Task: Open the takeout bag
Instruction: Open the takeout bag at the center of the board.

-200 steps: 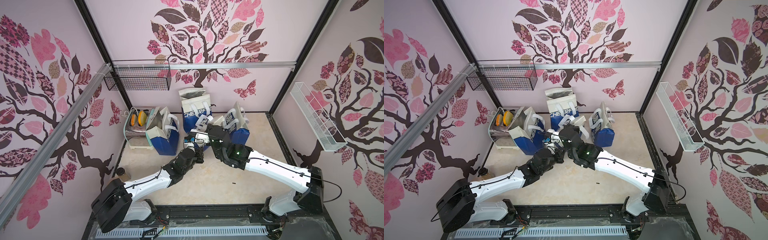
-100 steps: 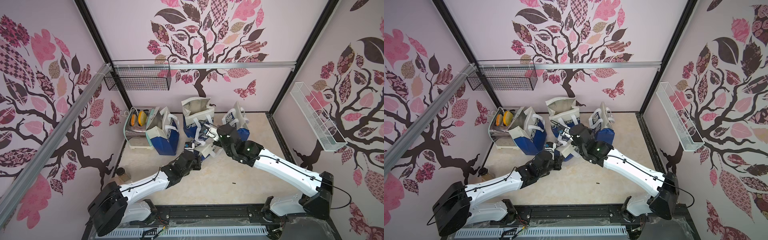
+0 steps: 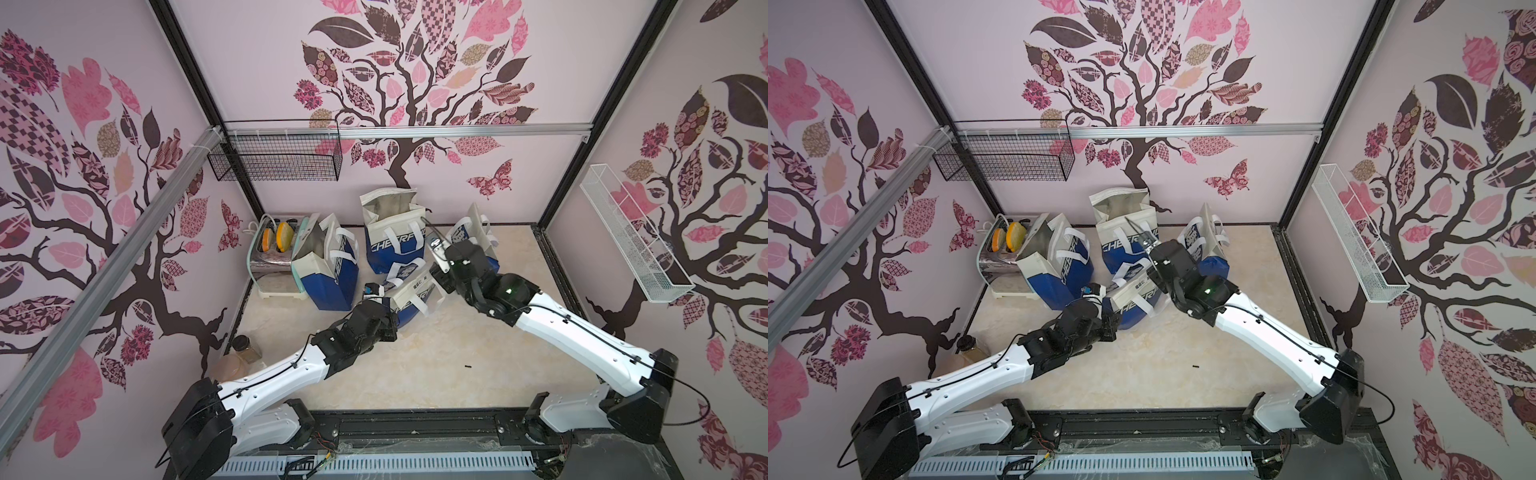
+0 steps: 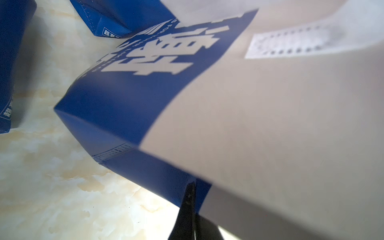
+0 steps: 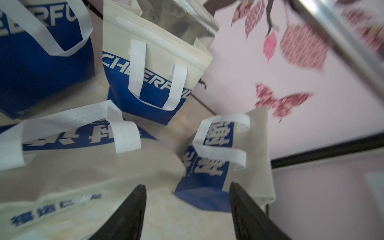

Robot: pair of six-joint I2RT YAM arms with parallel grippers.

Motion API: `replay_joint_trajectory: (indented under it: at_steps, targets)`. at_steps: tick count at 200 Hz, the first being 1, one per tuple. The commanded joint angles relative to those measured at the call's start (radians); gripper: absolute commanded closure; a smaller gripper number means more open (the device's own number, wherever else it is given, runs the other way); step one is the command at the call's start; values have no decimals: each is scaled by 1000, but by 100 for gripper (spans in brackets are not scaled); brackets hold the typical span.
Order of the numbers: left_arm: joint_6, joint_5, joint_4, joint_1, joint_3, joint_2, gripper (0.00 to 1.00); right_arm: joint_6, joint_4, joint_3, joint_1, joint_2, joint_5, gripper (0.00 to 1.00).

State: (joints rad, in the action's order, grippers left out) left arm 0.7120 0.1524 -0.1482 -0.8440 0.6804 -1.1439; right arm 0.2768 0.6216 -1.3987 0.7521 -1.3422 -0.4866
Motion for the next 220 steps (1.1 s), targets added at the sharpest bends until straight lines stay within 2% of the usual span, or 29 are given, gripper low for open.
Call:
replay_joint_trajectory:
  at_steps: [1,14,32,47,57,75,95,130,163,220]
  targets:
    - [36,19,-19,2,15,12,100,-492,314,-117,-189,78,352,33]
    - [42,19,-3,3,10,11,100,-612,352,-109,-274,112,603,33]
    - [50,17,16,2,5,4,100,-730,328,-63,-293,141,870,32]
    - [57,10,48,2,-8,-1,100,-910,161,59,-292,176,1090,28]
    - [66,7,75,3,-21,-1,100,-1062,-21,172,-290,209,1164,27]
    - [86,7,112,3,-41,-4,100,-1247,-263,335,-283,254,1178,27]
    - [100,-7,145,3,-56,-14,100,-1306,-387,414,-267,249,1168,27]
    - [96,-40,192,3,-75,-28,100,-1467,-764,524,-237,188,1157,27]
    - [112,-42,216,1,-97,-23,100,-1534,-949,536,-204,97,1144,28]
    - [124,-41,217,2,-94,-23,100,-1591,-1072,599,-181,36,1110,30]
